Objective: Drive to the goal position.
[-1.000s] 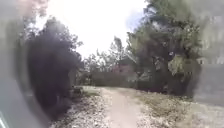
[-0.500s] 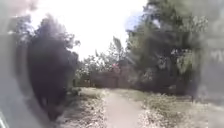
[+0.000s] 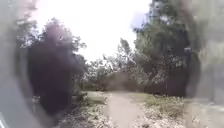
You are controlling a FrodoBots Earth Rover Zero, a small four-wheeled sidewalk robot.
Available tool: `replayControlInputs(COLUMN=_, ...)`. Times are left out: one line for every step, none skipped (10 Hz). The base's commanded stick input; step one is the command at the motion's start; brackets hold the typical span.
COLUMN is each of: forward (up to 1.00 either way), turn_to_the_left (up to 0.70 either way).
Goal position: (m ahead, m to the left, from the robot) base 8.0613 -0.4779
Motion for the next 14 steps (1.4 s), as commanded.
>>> replayControlInputs(forward=0.7, turn_to_the_left=0.0)
replayControlInputs(forward=0.7, turn_to_the_left=0.0)
replayControlInputs(forward=0.7, turn_to_the_left=0.0)
replayControlInputs(forward=0.7, turn_to_the_left=0.0)
replayControlInputs(forward=0.7, turn_to_the_left=0.0)
replayControlInputs(forward=0.7, turn_to_the_left=0.0)
replayControlInputs(forward=0.7, turn_to_the_left=0.0)
replayControlInputs(forward=0.7, turn_to_the_left=0.0)
replayControlInputs(forward=0.7, turn_to_the_left=0.0)
replayControlInputs(forward=0.7, turn_to_the_left=0.0)
replayControlInputs(forward=0.7, turn_to_the_left=0.0)
replayControlInputs(forward=0.7, turn_to_the_left=0.0)
replayControlInputs(forward=0.7, turn_to_the_left=0.0)
replayControlInputs(forward=0.7, turn_to_the_left=0.0)
